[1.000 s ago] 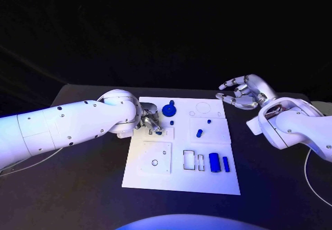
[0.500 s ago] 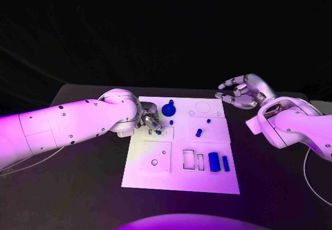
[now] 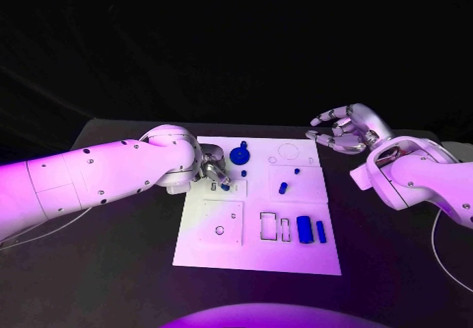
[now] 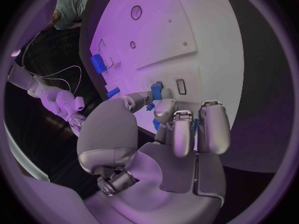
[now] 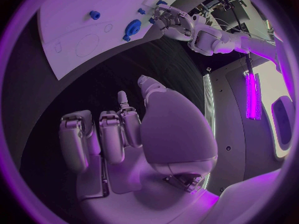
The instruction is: Assemble the parts on the task board
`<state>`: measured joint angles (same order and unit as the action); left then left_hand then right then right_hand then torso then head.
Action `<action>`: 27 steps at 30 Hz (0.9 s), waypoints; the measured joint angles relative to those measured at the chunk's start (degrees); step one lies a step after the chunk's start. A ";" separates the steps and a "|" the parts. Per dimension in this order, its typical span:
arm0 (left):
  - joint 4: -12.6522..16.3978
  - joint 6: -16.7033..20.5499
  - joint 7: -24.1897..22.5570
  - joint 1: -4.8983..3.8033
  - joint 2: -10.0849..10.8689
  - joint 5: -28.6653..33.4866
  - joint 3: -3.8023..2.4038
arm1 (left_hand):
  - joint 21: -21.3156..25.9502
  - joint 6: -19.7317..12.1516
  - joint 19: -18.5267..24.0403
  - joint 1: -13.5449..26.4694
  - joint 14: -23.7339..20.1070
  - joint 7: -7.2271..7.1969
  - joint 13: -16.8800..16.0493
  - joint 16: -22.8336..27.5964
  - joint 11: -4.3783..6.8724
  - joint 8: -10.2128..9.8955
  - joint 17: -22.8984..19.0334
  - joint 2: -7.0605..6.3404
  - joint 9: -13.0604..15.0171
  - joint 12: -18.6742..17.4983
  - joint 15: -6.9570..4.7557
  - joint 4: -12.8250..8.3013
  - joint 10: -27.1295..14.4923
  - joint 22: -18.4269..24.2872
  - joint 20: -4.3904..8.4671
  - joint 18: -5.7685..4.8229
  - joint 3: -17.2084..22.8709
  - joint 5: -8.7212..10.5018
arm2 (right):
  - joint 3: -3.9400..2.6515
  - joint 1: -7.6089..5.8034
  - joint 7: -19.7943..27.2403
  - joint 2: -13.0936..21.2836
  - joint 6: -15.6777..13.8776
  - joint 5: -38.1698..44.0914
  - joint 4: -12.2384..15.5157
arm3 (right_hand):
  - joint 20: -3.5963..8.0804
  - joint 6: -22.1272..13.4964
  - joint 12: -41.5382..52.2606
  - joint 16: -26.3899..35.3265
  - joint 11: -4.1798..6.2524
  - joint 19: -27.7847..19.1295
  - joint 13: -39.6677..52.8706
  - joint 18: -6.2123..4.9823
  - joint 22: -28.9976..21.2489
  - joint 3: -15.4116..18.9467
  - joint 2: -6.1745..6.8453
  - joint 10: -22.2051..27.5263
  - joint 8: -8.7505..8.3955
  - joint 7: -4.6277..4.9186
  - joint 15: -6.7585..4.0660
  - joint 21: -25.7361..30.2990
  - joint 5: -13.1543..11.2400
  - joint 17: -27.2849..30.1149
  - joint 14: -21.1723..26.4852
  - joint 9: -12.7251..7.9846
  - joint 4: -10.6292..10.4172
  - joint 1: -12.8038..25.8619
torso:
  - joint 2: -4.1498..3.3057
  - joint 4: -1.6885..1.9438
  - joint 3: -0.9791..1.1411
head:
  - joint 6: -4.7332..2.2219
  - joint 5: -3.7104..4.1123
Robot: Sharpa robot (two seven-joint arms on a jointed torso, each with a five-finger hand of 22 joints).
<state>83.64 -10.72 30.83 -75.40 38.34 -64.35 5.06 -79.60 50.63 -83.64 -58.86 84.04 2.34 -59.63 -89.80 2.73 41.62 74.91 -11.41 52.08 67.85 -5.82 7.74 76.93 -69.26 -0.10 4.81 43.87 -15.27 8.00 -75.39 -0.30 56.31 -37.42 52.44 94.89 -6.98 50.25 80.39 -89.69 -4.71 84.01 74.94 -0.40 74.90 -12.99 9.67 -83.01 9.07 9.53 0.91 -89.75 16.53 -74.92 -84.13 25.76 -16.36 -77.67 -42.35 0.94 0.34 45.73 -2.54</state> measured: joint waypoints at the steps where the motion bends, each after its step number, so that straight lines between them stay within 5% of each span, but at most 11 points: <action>1: -0.02 -0.05 0.01 0.00 -0.01 -0.02 -0.01 | 0.00 0.00 0.00 0.03 0.00 0.00 -0.04 0.00 0.00 0.00 0.00 0.03 0.00 0.00 0.00 -0.02 0.00 -0.07 0.00 0.00 -0.03 0.00 | 0.00 0.00 0.00 0.00 0.00 0.00 0.00 | 0.00 0.00 0.00 0.00 0.00 0.00 0.00 0.00 0.00 0.00 0.00 0.00 0.00 0.00 0.00 0.00 0.00 0.00 0.00 0.00 0.00 0.00 | 0.00 -0.01 0.00 | 0.01 0.02; 20: -0.37 -0.77 0.07 0.00 -0.23 -0.08 -0.02 | -0.67 1.25 -0.20 2.04 0.00 -0.67 -0.33 0.00 0.21 -0.02 0.00 0.52 0.32 0.22 0.00 0.86 0.21 -1.38 0.20 0.00 -1.42 0.23 | 0.00 0.02 0.03 0.01 -0.01 -0.01 -0.02 | 0.00 0.00 0.00 0.00 0.00 0.00 -0.01 0.00 0.04 0.01 0.22 0.00 0.00 0.00 0.00 0.00 0.00 0.01 0.00 -0.05 0.00 0.22 | 0.01 0.03 -0.01 | 0.07 0.08; 22: -0.43 -0.82 0.08 0.01 -0.24 -0.08 -0.01 | -0.67 1.73 -0.20 2.39 0.00 -1.14 -0.40 0.00 0.41 -0.01 -0.01 0.76 0.42 0.22 0.00 1.29 0.42 -1.58 0.20 -0.87 -1.93 0.23 | 0.00 0.02 0.03 0.02 -0.01 -0.01 -0.01 | 0.00 0.00 0.00 0.00 0.00 0.00 -0.01 0.00 0.04 0.01 0.24 0.00 0.00 0.00 0.00 0.00 0.00 0.01 0.00 -0.05 0.00 0.23 | 0.01 0.01 -0.01 | 0.07 0.08; 27: -0.59 -0.97 0.12 0.02 -0.29 -0.08 0.01 | -0.88 2.68 -0.20 2.86 0.00 -1.69 -0.61 0.00 0.42 0.01 0.00 0.75 0.48 0.49 0.00 1.75 0.42 -2.03 0.21 -0.90 -2.73 0.24 | 0.01 0.03 0.04 0.06 -0.03 -0.01 0.01 | 0.00 0.00 0.00 0.00 0.00 0.00 -0.02 0.00 0.03 0.01 0.14 0.00 0.00 0.00 0.00 0.00 -0.36 0.01 0.00 -0.10 0.00 0.77 | 0.01 -0.02 -0.02 | 0.07 0.18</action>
<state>83.05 -11.68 30.95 -75.38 38.05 -64.43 5.07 -80.48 53.31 -83.84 -55.99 84.04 0.65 -60.23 -89.80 3.15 41.62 74.91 -10.66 52.56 68.34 -5.82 9.48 77.35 -71.29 0.10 3.90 41.14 -15.03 8.01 -75.36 -0.26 56.37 -37.45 52.43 94.91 -6.98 50.25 80.39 -89.69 -4.71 84.00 74.92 -0.40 74.94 -12.98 9.81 -83.01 9.07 9.53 0.91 -89.75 16.17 -74.91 -84.13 25.66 -16.36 -76.90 -42.34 0.93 0.31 45.80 -2.36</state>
